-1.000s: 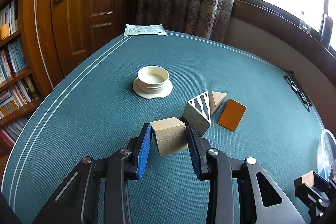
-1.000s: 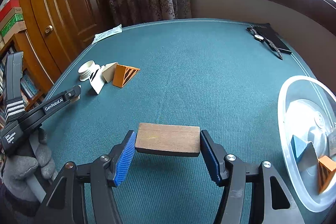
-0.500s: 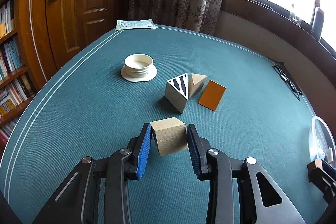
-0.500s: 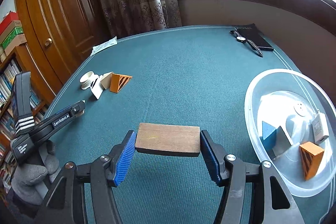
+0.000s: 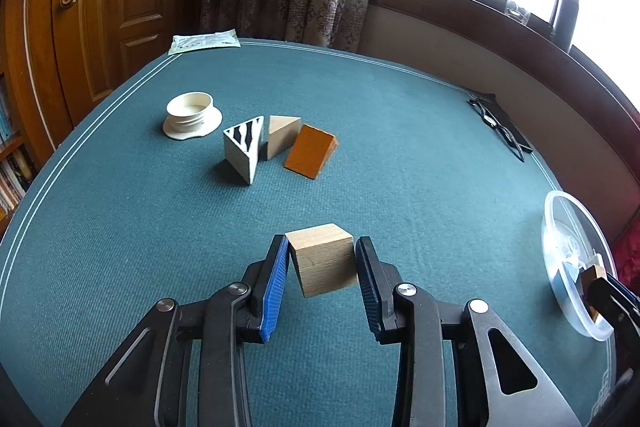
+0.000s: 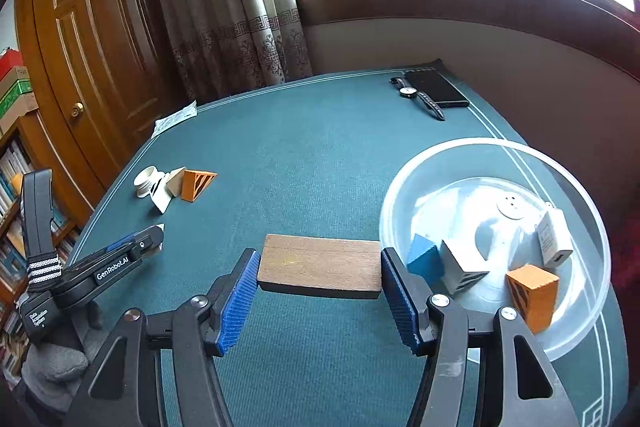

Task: Organize rigid objects
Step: 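Lift and carry the tan block and brown brick with both tools over the clear basin, then lower into the basin and open the left tool while the right tool releases the brick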

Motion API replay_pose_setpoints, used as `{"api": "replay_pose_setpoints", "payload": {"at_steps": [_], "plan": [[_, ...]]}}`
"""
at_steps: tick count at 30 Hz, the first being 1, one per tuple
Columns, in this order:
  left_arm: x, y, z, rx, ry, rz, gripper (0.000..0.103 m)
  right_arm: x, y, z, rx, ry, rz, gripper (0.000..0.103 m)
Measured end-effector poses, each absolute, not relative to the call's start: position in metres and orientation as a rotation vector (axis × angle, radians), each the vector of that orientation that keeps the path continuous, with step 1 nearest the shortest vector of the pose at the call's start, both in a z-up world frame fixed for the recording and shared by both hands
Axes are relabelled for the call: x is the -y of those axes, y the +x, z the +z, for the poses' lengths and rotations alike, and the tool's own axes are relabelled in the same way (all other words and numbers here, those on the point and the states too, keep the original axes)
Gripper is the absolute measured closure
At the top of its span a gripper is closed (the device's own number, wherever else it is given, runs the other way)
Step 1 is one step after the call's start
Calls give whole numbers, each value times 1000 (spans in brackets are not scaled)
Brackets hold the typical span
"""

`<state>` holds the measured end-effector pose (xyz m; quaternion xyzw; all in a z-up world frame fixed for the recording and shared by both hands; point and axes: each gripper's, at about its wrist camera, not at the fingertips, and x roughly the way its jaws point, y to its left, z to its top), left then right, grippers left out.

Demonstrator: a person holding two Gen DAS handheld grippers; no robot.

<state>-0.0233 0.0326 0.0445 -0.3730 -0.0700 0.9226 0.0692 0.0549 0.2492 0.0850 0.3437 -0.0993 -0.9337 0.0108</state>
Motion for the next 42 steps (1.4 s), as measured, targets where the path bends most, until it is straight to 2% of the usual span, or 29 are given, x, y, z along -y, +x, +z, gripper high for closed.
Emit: {"api": "replay_pose_setpoints", "payload": {"at_steps": [21, 42], "plan": [[-147, 2, 72, -6, -1015, 2578, 67, -357, 102, 79, 411, 1140, -3156, 39], [-251, 36, 85, -138, -940, 2265, 67, -406, 113, 68, 440, 1181, -3255, 39]]}}
